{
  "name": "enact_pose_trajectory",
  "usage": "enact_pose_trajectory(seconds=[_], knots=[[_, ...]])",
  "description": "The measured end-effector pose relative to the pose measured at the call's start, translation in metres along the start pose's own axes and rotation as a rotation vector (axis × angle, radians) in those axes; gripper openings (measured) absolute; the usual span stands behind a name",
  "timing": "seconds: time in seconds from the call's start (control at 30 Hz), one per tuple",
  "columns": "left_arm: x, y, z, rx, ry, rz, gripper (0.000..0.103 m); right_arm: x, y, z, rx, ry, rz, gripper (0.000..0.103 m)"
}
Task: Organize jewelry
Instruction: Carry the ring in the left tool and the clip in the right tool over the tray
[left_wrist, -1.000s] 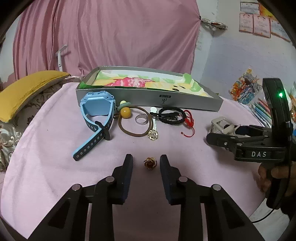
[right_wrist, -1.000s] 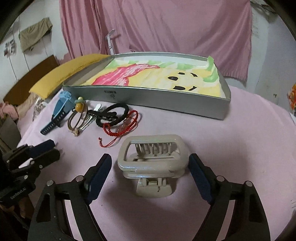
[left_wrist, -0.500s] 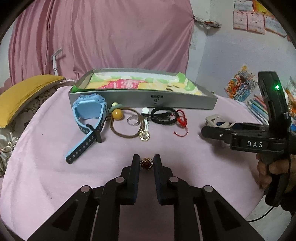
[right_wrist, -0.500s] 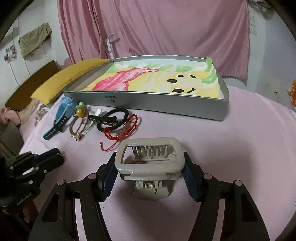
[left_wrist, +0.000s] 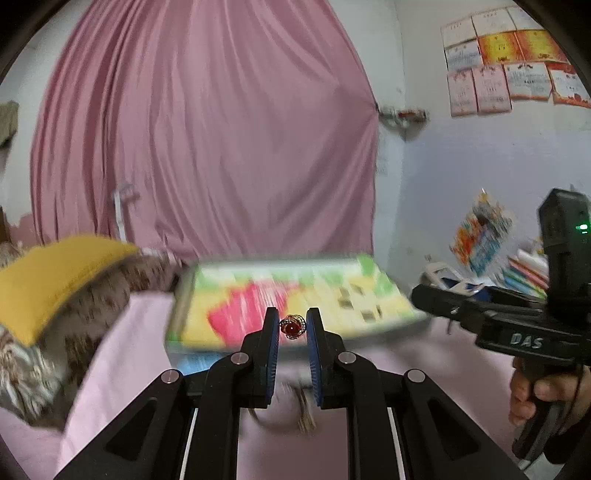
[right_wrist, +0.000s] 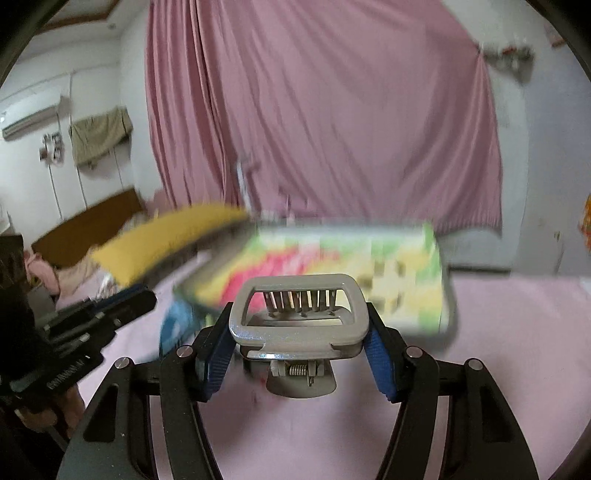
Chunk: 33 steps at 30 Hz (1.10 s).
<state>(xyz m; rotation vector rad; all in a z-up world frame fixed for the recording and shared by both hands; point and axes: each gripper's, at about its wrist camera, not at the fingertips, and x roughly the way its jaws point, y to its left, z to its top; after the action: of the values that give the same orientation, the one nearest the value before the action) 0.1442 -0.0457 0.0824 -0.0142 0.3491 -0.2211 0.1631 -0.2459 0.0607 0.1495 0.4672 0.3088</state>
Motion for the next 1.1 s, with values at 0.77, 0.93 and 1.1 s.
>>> enact_pose_trajectory(seconds=[0.77,0.93,1.1], knots=[[0.145,0.052,0.068,-0.049,0.028,0.084,0.014,0.140,0.011,0.096,-0.048,-0.140,-0.108,0.059],[0.179,0.066,0.056,-0.100,0.250,0.093,0.014,0.188,0.003,0.093,-0.004,0.085,-0.112,0.059],[0.203,0.071,0.041,-0.112,0.428,0.067,0.014,0.225,-0.004,0.081,0.007,0.332,-0.122,0.059]])
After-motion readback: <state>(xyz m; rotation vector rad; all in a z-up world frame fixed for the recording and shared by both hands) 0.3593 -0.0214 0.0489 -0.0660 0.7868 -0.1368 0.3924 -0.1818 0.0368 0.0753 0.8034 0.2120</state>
